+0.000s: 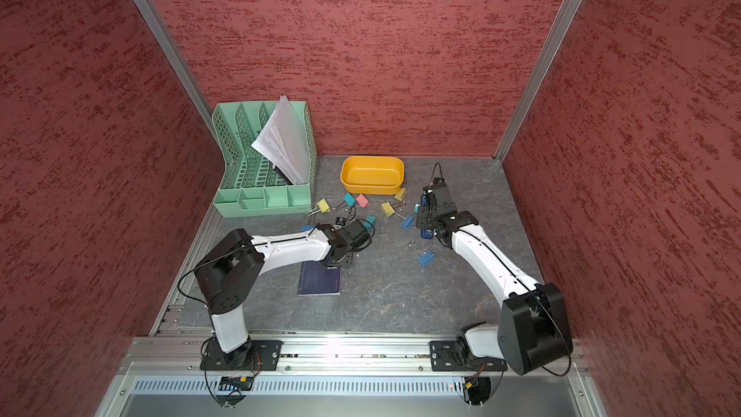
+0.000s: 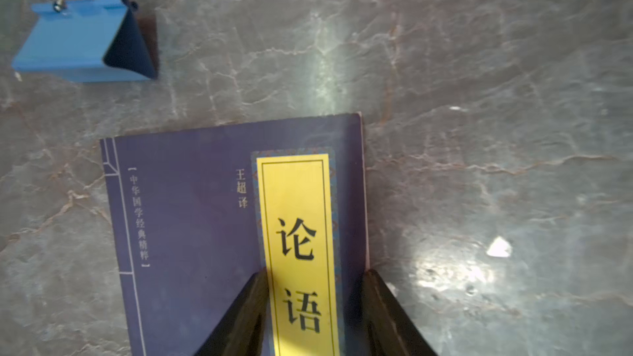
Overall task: Put the binder clips in the storage box
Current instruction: Move the distractor to the center of the board, then place the distractor at the center of the board.
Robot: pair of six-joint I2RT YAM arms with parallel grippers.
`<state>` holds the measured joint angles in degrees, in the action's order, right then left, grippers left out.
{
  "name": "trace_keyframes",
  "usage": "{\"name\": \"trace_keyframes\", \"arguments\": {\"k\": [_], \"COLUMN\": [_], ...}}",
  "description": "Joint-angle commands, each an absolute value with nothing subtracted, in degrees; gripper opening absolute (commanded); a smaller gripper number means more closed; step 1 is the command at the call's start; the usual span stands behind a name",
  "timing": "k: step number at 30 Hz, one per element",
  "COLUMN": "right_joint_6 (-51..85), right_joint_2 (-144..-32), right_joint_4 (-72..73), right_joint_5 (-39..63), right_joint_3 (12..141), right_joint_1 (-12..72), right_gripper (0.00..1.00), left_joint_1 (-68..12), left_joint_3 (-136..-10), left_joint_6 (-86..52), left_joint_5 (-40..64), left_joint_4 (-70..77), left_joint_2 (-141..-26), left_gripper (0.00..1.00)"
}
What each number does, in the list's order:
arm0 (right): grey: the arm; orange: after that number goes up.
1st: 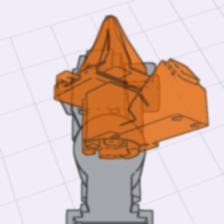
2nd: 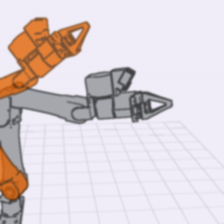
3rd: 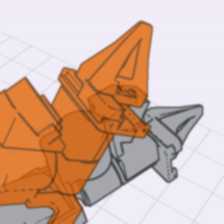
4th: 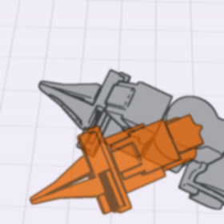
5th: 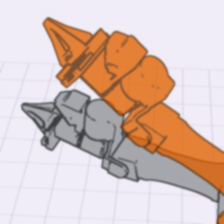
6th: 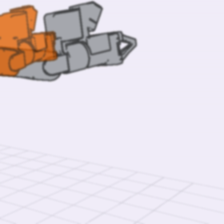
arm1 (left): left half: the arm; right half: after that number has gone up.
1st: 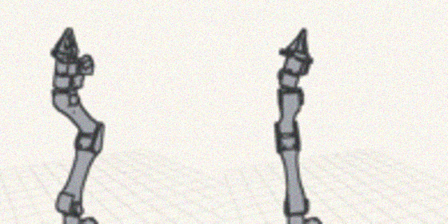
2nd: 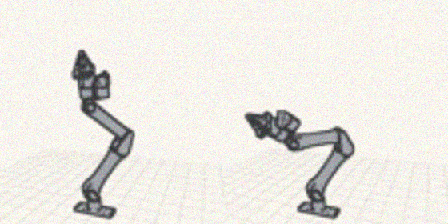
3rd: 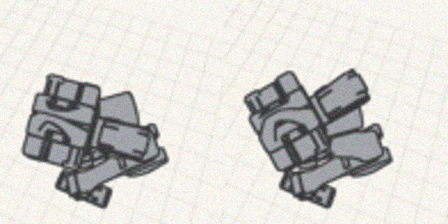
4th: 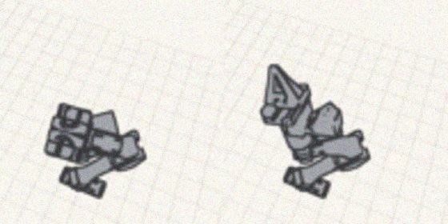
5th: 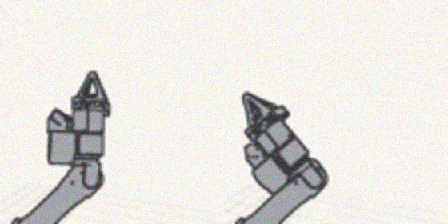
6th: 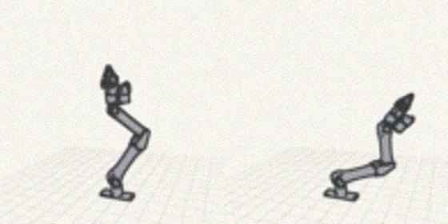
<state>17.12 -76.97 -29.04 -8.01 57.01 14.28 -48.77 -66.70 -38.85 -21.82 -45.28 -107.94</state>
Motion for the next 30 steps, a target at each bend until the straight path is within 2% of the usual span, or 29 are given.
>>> {"name": "trace_keyframes", "arguments": {"k": [1,10,12,17,22,23,24,25,27,30], "right_joint_6": [16.8,16.78,16.79,16.95,17.14,17.14,17.24,17.23,17.66,18.19], "right_joint_2": [-75.86,-81.25,-83.12,-86.53,-86.89,-87.43,-88.18,-88.91,-90.4,-91.5], "right_joint_4": [-26.8,-25.1,-24.71,-24.01,-23.69,-23.49,-23.52,-23.48,-23.31,-22.44], "right_joint_5": [-2.81,1.49,2.52,3.6,2.14,1.65,1.05,0.68,1.03,-0.26], "right_joint_3": [58.27,59.73,60.54,60.92,60.87,60.67,60.73,60.86,60.95,60.74], "right_joint_1": [7.34,-7.05,-10.34,-15.4,-16.52,-16.76,-16.87,-17.08,-18.03,-18.97], "right_gripper": [0.19,0.2,0.19,0.2,0.24,0.26,0.27,0.27,0.28,0.28], "left_joint_1": [-46.22,-42.13,-38.83,-31.96,-28.73,-28.98,-29.0,-29.0,-28.71,-27.18], "left_joint_3": [-59.27,-61.68,-61.12,-61.59,-65.83,-66.17,-66.27,-66.0,-64.85,-63.46], "left_joint_6": [-36.22,-35.51,-34.27,-31.82,-28.72,-28.03,-27.93,-28.01,-27.29,-26.29], "left_joint_5": [-16.89,-20.68,-21.12,-21.62,-24.58,-24.72,-24.74,-25.05,-24.41,-23.52], "left_joint_4": [-64.11,-69.66,-68.83,-67.38,-66.66,-65.16,-63.81,-62.61,-58.87,-54.25], "left_joint_2": [-114.93,-113.4,-112.39,-110.44,-111.47,-111.16,-110.5,-109.72,-107.27,-103.26], "left_gripper": [0.43,0.28,0.32,0.34,0.39,0.43,0.55,0.6,0.61,0.67]}}
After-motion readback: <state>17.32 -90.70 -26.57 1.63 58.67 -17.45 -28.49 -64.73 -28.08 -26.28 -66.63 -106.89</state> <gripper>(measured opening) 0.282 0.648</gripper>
